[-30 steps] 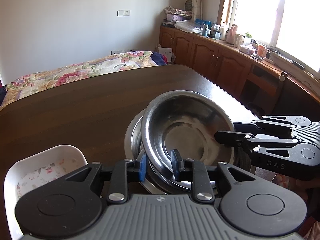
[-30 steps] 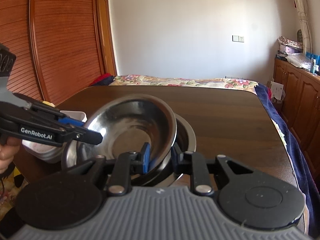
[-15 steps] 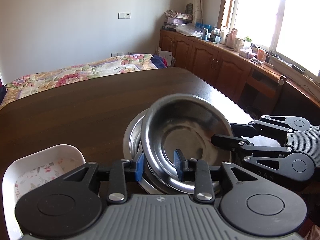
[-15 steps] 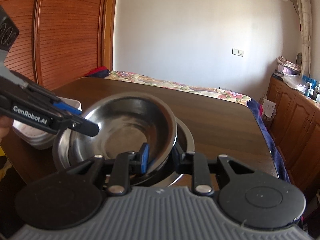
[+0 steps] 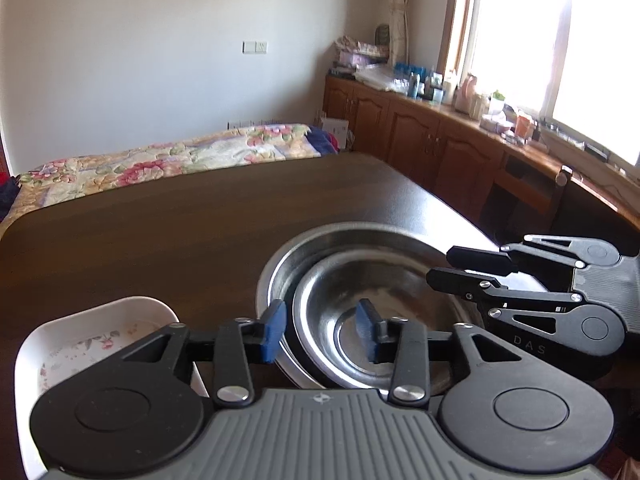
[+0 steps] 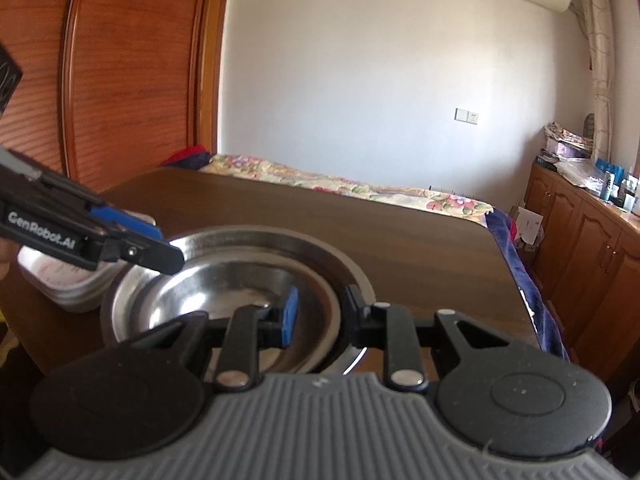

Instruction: Organize plates and bowls

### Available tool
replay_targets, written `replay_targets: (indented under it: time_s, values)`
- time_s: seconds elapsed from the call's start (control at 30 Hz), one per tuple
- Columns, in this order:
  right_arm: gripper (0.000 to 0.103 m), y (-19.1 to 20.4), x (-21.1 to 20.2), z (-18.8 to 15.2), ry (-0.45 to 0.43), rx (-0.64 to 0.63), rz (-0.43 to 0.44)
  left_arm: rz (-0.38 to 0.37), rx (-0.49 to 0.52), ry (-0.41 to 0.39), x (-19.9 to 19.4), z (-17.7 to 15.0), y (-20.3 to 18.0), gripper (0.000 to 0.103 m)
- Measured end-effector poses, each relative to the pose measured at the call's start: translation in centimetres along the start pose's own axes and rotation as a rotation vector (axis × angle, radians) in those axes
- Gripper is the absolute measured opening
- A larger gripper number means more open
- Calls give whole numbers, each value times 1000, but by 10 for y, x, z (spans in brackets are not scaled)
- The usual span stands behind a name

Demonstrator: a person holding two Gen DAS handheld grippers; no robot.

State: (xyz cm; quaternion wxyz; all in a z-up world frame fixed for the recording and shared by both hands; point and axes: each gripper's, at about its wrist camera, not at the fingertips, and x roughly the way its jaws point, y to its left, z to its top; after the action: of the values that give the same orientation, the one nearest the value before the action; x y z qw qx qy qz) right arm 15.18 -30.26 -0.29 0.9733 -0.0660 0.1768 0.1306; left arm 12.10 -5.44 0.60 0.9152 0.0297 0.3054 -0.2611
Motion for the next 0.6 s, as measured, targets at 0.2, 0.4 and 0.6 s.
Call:
replay_targets:
  time_s: [0.2,0.4,0.6]
  values:
    - [43,-6,-4,-5,-65,50,-21,36,-13,-86,-10,-2,0,68]
    - [59,-15,1,-18,-97,113,-31,67,-33,-173,-12,-14,-4,91]
    - [67,-16,10,-30,-106,141,-28,114,-39,-194,-5,-25,-5,94]
